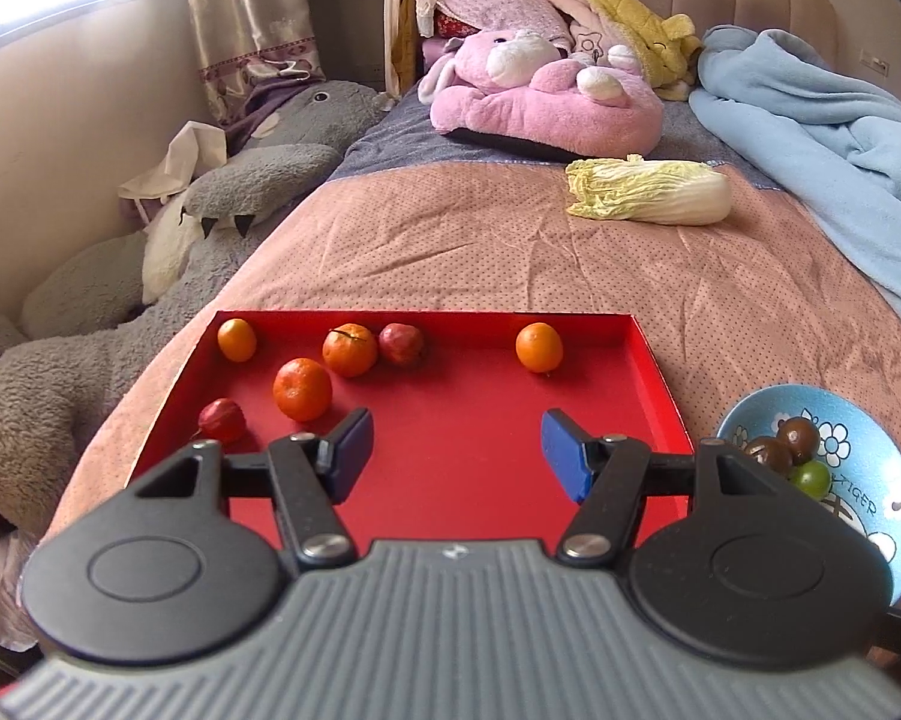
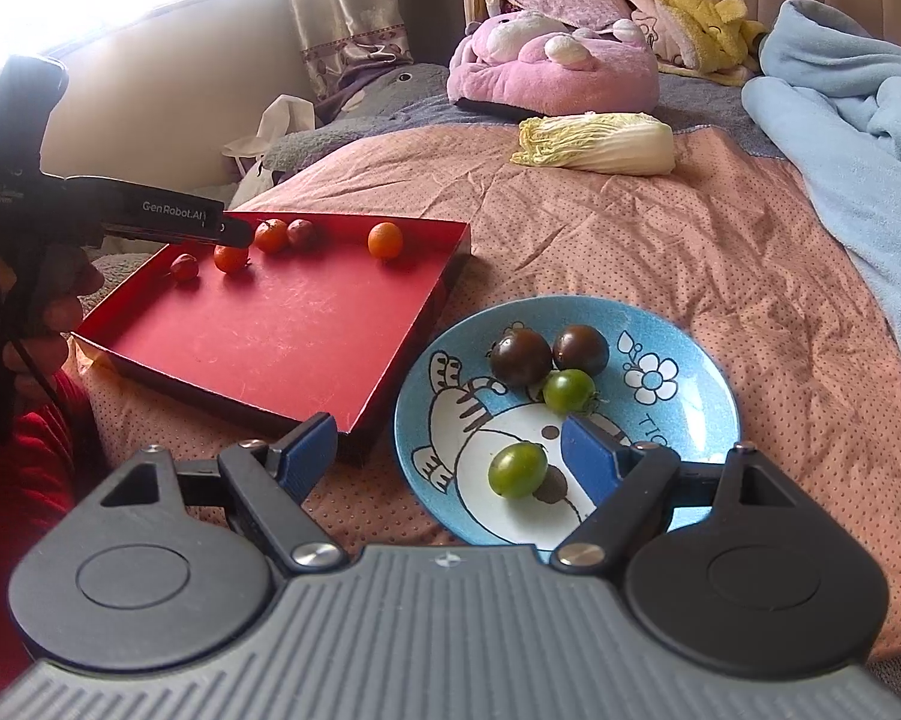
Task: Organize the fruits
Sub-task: 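Move both open tools back over the red tray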
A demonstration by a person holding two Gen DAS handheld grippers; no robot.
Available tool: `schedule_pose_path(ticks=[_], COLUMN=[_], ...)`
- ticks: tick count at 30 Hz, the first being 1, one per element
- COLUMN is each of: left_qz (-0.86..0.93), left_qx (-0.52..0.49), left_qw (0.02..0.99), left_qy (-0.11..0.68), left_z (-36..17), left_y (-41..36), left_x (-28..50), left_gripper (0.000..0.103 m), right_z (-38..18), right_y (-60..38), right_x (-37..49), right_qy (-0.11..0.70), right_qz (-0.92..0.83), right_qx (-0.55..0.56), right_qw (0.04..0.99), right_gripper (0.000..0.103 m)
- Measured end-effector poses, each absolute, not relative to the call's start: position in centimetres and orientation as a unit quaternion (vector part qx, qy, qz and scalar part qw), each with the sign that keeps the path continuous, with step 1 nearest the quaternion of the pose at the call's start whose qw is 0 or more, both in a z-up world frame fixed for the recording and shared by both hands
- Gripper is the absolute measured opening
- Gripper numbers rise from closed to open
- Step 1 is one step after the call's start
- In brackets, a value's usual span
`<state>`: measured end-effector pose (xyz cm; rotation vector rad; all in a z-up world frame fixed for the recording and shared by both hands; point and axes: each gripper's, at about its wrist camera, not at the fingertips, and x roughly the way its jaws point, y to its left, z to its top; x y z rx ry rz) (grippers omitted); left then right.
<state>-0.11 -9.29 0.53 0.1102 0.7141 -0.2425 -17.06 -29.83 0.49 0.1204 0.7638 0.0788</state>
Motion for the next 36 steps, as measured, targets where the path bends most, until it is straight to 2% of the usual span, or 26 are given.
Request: schedule_pose_path(ticks=[7, 20, 31, 34, 36], left_qz=[-0.104, -0.078, -0.066, -0.064, -0.062], left_qx=[0.064, 0.020, 0.009, 0.005, 0.001], left_qw=[0.932, 0.933, 0.934, 0.931, 0.930], left_qy=[0.340, 0.350, 0.351, 0.359, 0.363], left_z=[0.7, 0.5, 0.2, -0.1, -0.2], left_y=[-8.7, -5.0, -3.6, -3.4, -3.2], left_x=[1.2, 1.4, 0.9, 1.3, 1.6], left_gripper=[0.065, 0.065, 0.065, 0.065, 0.065], right_z=[1.0, 1.8, 0.6, -0.6, -1.7], right_y=[-28.3, -25.6, -23.2, -22.6, -22.3], right_x=[-15.6, -11.0, -2.5, 0.6, 2.9], right_qy=[0.367, 0.351, 0.338, 0.346, 0.357], right_qz=[0.052, 0.076, 0.082, 0.082, 0.078], right_qx=[0.053, 0.046, 0.036, 0.032, 0.027], right_qw=[0.927, 0.932, 0.937, 0.934, 0.930], right_gripper=[0.085, 0.085, 0.085, 0.083, 0.077])
